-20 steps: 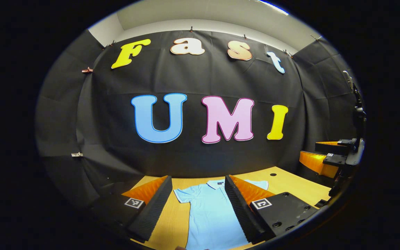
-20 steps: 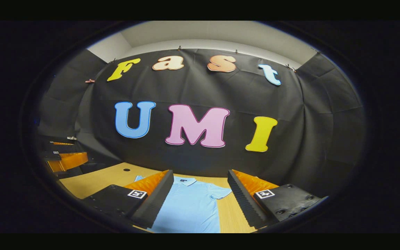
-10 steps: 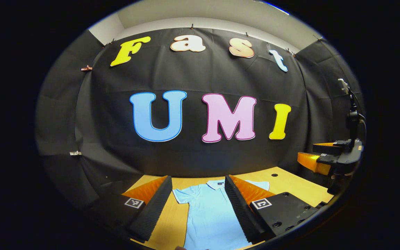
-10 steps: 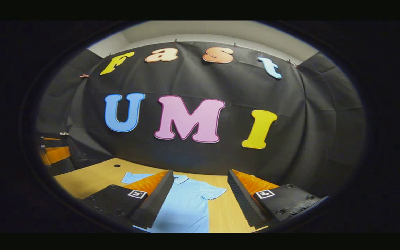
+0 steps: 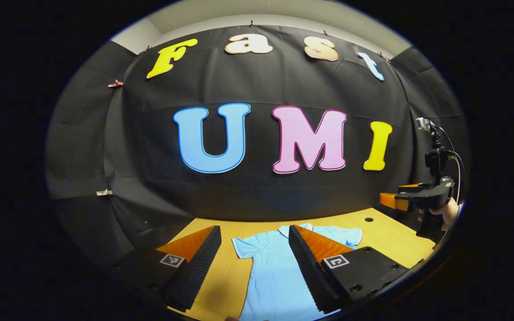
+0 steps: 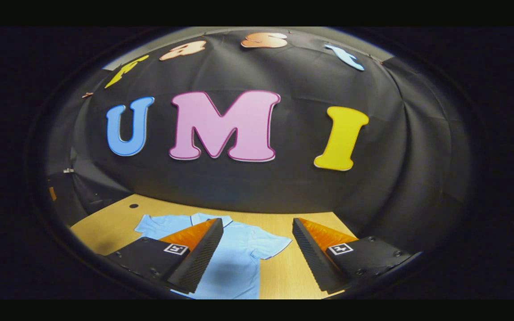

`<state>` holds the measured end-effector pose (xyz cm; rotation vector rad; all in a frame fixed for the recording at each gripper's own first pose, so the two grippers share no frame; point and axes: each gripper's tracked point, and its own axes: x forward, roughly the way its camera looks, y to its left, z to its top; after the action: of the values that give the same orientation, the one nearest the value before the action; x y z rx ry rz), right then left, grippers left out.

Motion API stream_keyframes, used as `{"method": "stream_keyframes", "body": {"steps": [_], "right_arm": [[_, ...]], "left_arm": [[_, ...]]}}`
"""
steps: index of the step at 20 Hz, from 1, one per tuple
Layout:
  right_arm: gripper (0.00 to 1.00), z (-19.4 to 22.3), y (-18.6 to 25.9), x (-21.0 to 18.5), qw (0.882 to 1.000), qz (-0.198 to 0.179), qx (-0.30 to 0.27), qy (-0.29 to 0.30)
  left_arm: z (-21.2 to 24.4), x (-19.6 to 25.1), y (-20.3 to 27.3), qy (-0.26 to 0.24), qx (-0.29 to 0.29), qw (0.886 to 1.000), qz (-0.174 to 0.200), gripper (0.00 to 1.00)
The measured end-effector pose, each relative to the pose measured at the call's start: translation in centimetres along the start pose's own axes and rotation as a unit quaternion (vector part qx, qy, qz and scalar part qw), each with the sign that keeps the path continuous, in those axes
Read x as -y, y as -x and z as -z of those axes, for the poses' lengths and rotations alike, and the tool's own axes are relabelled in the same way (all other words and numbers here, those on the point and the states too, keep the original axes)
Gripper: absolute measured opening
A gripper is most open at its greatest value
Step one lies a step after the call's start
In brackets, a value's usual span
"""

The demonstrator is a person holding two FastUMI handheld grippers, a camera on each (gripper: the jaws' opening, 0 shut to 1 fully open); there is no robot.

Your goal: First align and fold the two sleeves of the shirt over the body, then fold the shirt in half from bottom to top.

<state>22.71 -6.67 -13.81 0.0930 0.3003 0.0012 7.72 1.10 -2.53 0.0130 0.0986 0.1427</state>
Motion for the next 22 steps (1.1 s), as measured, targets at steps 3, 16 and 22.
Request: {"method": "stream_keyframes", "body": {"steps": [3,16,22], "right_arm": [[0.98,3.1,-4.7,1.9,0.999,0.005,-0.042,-0.012],[0.95,19.5,-20.0,7.6,0.971,0.048,-0.221,-0.083],[0.98,24.0,-22.3,8.6,0.955,0.067,-0.267,-0.110]], "left_arm": [[1.1,0.0,-1.6,0.005,-0.019,1.000,-0.016,0.97],[4.8,0.6,-7.0,0.004,-0.093,0.995,-0.047,0.97],[5.9,2.0,-8.8,0.002,-0.109,0.993,-0.039,0.97]]}}
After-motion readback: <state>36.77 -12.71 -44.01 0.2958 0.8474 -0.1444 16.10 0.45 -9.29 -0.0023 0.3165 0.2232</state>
